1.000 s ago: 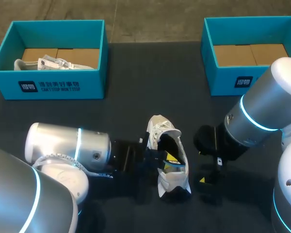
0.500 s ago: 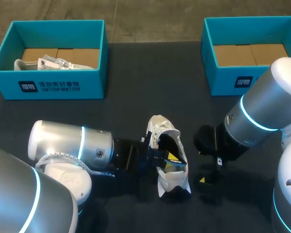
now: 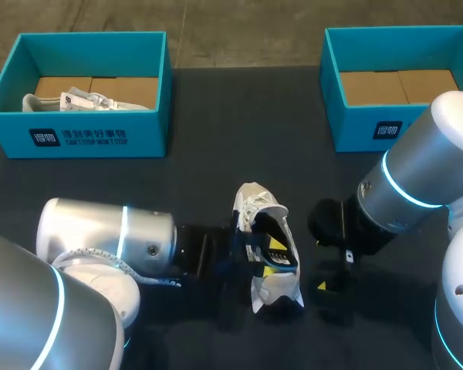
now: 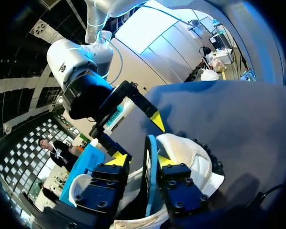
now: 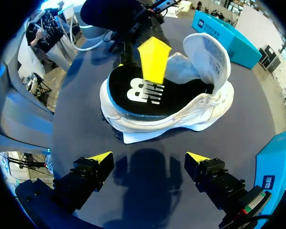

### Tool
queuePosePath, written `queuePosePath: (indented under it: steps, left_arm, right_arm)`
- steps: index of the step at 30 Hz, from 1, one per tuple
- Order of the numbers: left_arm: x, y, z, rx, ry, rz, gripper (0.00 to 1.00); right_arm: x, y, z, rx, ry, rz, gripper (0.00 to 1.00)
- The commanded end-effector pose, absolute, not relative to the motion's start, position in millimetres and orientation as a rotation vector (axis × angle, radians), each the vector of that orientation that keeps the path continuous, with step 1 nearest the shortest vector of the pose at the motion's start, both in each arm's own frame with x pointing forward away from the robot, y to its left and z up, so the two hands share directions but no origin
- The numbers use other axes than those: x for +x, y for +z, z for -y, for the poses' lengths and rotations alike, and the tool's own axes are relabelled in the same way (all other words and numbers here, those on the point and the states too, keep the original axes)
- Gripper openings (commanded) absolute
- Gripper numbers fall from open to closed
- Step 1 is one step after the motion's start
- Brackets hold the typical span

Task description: Take the shoe out of the shoebox, open the shoe tongue, remove and reinsert the insole, then place the shoe into the shoebox

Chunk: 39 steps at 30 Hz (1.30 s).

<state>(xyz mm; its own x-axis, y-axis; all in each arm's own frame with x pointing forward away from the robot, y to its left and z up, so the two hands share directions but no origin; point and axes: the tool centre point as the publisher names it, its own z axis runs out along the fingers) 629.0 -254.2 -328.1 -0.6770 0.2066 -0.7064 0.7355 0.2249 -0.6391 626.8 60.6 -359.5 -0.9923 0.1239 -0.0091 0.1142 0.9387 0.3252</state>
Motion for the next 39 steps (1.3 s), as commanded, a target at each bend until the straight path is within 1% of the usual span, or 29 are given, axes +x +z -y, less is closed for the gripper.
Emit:
queuePosePath:
  steps: [1,3,24,32,33,34,35,37,39]
  left_arm:
    - [626,-328,252,0.867,-1.472,-2.014,0.19]
    - [625,-329,254,0.876,-1.480,-2.011,0.00]
    - [648,-350,252,0.916,-1.292,-2.100,0.00]
    - [649,-350,249,0.899,-1.310,-2.122,0.00]
    - [648,-349,249,0.892,-1.329,-2.121,0.10]
    - [647,-348,249,0.890,-1.335,-2.120,0.24]
    - [646,-347,248,0.885,-1.339,-2.119,0.31]
    - [644,-345,247,0.871,-1.367,-2.115,0.37]
    - [641,-342,247,0.864,-1.383,-2.110,0.35]
  right_arm:
    - [626,-361,-62,0.191,0.507,-3.062,1.00]
    - [626,-361,-62,0.191,0.507,-3.062,1.00]
    - [626,-361,-62,0.191,0.507,-3.062,1.00]
    - [626,-361,-62,0.191,0.507,-3.062,1.00]
    - [626,-361,-62,0.191,0.507,-3.062,1.00]
    - [626,-361,-62,0.191,0.507,-3.062,1.00]
    - [626,-361,-62,0.191,0.507,-3.062,1.00]
    - [626,-361,-62,0.191,0.507,-3.062,1.00]
    - [626,-361,-62,0.191,0.507,-3.062,1.00]
